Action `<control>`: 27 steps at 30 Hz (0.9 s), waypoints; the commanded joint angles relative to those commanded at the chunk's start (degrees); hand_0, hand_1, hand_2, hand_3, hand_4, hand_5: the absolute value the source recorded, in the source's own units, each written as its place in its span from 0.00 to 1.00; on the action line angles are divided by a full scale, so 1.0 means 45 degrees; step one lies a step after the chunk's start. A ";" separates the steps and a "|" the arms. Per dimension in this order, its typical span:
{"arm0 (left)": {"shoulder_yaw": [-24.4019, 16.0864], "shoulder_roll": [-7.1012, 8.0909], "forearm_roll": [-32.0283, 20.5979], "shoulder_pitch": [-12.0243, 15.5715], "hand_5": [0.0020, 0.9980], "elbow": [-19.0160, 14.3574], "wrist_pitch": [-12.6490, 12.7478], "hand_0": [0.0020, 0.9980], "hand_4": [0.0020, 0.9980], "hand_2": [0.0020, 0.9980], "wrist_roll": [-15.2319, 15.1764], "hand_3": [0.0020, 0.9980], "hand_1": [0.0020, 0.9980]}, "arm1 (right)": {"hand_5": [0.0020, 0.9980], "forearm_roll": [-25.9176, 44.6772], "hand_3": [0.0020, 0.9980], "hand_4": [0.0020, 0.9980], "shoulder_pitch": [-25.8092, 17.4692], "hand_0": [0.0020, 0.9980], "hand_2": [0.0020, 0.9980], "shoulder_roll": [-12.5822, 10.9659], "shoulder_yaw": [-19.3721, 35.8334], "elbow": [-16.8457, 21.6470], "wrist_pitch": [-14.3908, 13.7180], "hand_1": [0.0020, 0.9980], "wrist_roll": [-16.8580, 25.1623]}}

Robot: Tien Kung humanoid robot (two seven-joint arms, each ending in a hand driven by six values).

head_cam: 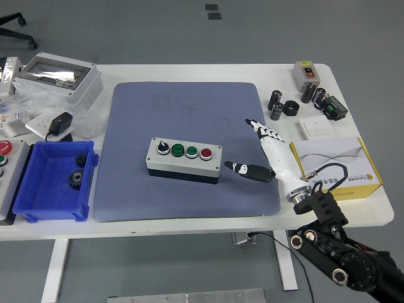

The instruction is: Pick up the button,place it on the desk,press the button,press the button

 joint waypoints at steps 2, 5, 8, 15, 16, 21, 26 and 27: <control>0.0038 -0.0025 -0.0003 0.0031 0.20 -0.0004 -0.0013 0.63 0.54 0.51 0.0021 0.61 0.55 | 0.37 0.0571 1.00 1.00 0.0017 1.00 1.00 0.0032 0.0295 0.0093 -0.0064 1.00 0.0518; 0.0047 -0.0056 0.0056 0.0050 0.20 0.0000 -0.0046 0.63 0.54 0.51 -0.0006 0.61 0.55 | 0.37 0.1321 1.00 1.00 -0.0011 1.00 1.00 0.0088 0.0713 0.0248 -0.0034 1.00 0.1221; 0.0040 -0.0044 0.0143 0.0010 0.20 0.0002 -0.0087 0.63 0.54 0.51 -0.0114 0.61 0.55 | 0.37 0.2151 1.00 1.00 -0.0165 1.00 1.00 0.0136 0.1111 0.0452 0.0168 1.00 0.1951; 0.0307 -0.0097 0.0066 -0.0069 0.21 0.0002 -0.0185 0.63 0.54 0.51 -0.0369 0.61 0.55 | 0.37 0.4058 1.00 1.00 -0.0518 1.00 1.00 0.0105 0.1635 0.0896 0.0660 1.00 0.3106; 0.0340 -0.0113 0.0058 -0.0066 0.21 0.0002 -0.0195 0.63 0.54 0.51 -0.0395 0.61 0.55 | 0.37 0.4370 1.00 1.00 -0.0550 1.00 1.00 0.0115 0.1725 0.0963 0.0691 1.00 0.3301; 0.0371 -0.0151 0.0097 -0.0078 0.21 0.0002 -0.0218 0.63 0.54 0.51 -0.0477 0.61 0.55 | 0.50 0.5662 1.00 0.90 -0.0696 0.94 1.00 0.0117 0.2053 0.1024 0.0852 0.95 0.4014; 0.0323 -0.0210 0.0253 -0.0107 0.21 0.0002 -0.0245 0.63 0.54 0.51 -0.0547 0.61 0.55 | 0.50 0.6591 0.98 0.90 -0.1058 0.90 0.95 0.0145 0.2524 0.1142 0.1055 0.91 0.4308; 0.0297 -0.0228 0.0311 -0.0109 0.21 0.0002 -0.0252 0.63 0.54 0.51 -0.0543 0.61 0.55 | 0.50 0.6637 0.98 0.90 -0.1149 0.90 0.95 0.0150 0.2676 0.1201 0.1085 0.91 0.4330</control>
